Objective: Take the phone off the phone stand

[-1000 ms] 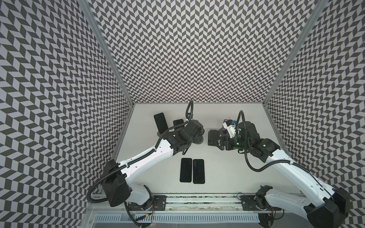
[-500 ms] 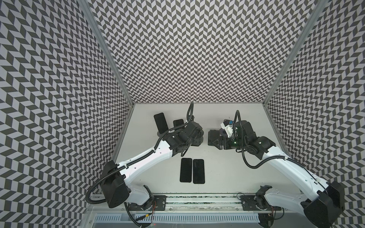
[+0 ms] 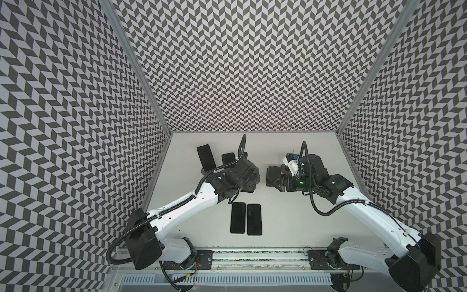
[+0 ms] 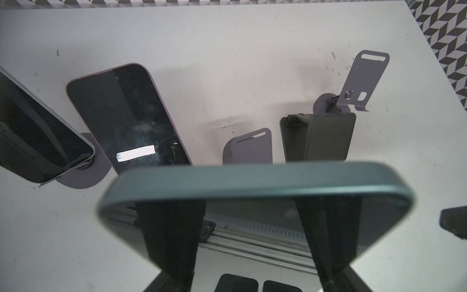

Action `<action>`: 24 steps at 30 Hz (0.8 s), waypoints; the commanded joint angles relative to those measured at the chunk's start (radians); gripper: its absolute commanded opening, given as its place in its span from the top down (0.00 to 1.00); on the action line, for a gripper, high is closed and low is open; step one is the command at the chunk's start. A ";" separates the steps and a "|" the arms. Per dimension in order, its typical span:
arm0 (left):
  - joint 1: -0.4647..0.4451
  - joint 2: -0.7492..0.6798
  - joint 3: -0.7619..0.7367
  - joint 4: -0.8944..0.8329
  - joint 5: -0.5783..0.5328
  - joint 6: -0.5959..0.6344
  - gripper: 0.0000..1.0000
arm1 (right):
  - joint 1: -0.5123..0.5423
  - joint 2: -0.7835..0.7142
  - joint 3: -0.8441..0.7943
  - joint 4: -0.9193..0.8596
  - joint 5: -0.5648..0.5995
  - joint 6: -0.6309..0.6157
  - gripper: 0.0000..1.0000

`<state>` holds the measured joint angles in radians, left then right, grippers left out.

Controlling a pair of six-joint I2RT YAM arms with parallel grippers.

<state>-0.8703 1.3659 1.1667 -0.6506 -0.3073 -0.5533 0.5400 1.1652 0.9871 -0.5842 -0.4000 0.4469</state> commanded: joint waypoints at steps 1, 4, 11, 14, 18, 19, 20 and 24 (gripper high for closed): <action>-0.006 -0.035 -0.011 -0.004 0.011 -0.023 0.37 | -0.002 -0.033 0.002 0.018 -0.010 0.010 0.28; -0.005 -0.050 -0.032 -0.007 0.016 -0.033 0.38 | -0.002 -0.036 -0.005 0.027 -0.009 0.013 0.28; -0.006 -0.063 -0.059 -0.031 0.027 -0.043 0.38 | -0.002 -0.028 -0.002 0.032 -0.014 0.007 0.28; -0.004 -0.065 -0.061 -0.043 0.027 -0.037 0.38 | -0.003 -0.027 -0.007 0.045 -0.016 0.009 0.28; -0.004 -0.063 -0.058 -0.052 0.030 -0.032 0.38 | -0.002 -0.014 -0.005 0.045 -0.033 0.013 0.28; -0.004 -0.062 -0.058 -0.055 0.032 -0.031 0.38 | 0.000 -0.012 -0.003 0.043 -0.037 0.012 0.28; -0.003 -0.060 -0.058 -0.060 0.033 -0.031 0.38 | -0.001 -0.010 -0.002 0.043 -0.037 0.009 0.28; 0.003 -0.072 -0.084 -0.080 0.051 -0.048 0.38 | -0.001 -0.016 -0.005 0.041 -0.033 0.003 0.28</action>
<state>-0.8700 1.3334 1.1034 -0.7208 -0.2623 -0.5785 0.5400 1.1522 0.9844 -0.5804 -0.4236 0.4541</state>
